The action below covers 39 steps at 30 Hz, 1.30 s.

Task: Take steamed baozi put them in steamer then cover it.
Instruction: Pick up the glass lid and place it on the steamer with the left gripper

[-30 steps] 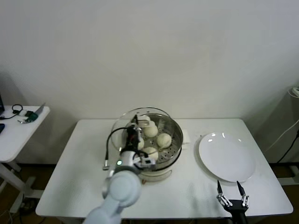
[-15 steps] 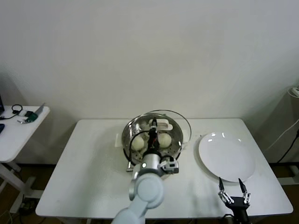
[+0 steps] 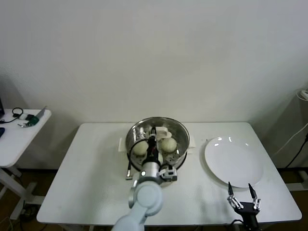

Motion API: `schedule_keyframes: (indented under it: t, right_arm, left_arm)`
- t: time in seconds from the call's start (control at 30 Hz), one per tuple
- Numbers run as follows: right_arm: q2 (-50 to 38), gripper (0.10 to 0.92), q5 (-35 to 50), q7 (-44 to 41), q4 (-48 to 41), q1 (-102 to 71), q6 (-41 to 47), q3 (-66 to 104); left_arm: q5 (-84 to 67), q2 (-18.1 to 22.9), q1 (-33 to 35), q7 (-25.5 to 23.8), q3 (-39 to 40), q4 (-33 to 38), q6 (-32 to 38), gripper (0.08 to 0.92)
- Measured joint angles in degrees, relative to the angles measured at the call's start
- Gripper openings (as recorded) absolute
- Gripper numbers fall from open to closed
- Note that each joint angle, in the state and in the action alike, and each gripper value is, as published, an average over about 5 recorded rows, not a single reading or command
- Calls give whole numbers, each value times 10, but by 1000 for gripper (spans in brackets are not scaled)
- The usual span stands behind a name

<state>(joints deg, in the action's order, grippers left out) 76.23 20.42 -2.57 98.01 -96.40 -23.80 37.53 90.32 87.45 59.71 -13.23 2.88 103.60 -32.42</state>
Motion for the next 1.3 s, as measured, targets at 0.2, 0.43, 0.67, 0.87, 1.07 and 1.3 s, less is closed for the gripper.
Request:
schedule_keyframes:
  t: [0.2,0.43,0.67,0.87,1.07,1.3]
  right_arm:
    - [3,823,1,-1,0,-2,0,1]
    - [5,823,2,-1,0,-1,-1,2]
    - [7,823,2,0,0,0,-2,1]
    - [7,823,1,-1,-2,2,1,-2]
    - [7,823,-1,-3,-3,3,4,-3]
    - [6,823,-4,-9,0,2,7,-3]
  left_arm:
    - [-7,-6,2,21,-11,-14,8,134]
    - [-13,-6,7,39,-14,-23,15,134]
    - [-18,-8,4,43,-9,-19,16,192]
    - [-21,-16,7,44,-6,-6,17,365]
    - [-28,-26,8,40,-9,7,13,538]
    - [-47,-29,5,37,-6,16,7,736]
